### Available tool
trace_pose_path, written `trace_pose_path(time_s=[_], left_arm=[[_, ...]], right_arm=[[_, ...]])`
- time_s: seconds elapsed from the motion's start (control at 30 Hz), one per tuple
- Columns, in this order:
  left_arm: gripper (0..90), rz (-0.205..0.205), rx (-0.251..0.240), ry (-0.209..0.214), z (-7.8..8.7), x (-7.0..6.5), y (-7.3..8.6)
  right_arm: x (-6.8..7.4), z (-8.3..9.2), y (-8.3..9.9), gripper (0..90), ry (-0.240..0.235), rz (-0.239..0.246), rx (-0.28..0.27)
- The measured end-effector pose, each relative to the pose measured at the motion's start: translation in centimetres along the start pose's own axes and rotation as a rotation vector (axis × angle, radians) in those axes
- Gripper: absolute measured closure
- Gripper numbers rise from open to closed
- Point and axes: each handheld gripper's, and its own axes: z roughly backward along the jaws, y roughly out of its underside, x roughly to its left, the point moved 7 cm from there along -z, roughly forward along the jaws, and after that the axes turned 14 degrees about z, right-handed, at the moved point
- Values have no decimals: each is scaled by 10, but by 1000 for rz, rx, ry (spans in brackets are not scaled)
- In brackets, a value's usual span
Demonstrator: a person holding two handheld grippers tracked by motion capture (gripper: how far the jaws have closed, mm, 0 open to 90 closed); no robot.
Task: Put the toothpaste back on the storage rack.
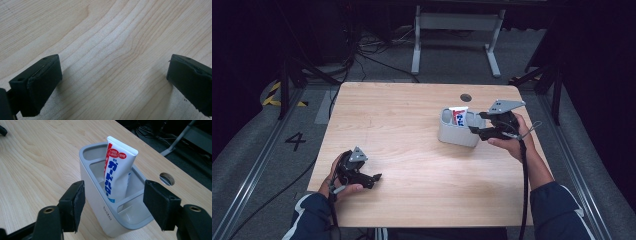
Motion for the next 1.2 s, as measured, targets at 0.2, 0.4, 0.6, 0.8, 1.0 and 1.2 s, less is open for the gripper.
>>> trace_pose_path(time_s=[0.2, 0.4, 0.6, 0.8, 1.0, 1.2], left_arm=[[4, 1, -5, 1, 0, 0, 0], [4, 0, -5, 1, 0, 0, 0], [4, -8, -9, -6, 0, 1, -1], [4, 0, -5, -1, 0, 0, 0], [4, 1, -5, 0, 0, 0, 0], [4, 0, -5, -1, 0, 0, 0]], right_arm=[[4, 11, 3, 337, 6, 18, 9], [8, 19, 8, 320, 25, 32, 15], [13, 25, 15, 310, 32, 44, 21], [17, 32, 23, 300, 45, 45, 21], [24, 35, 40, 296, 46, 56, 52], [29, 36, 56, 294, 48, 64, 78]])
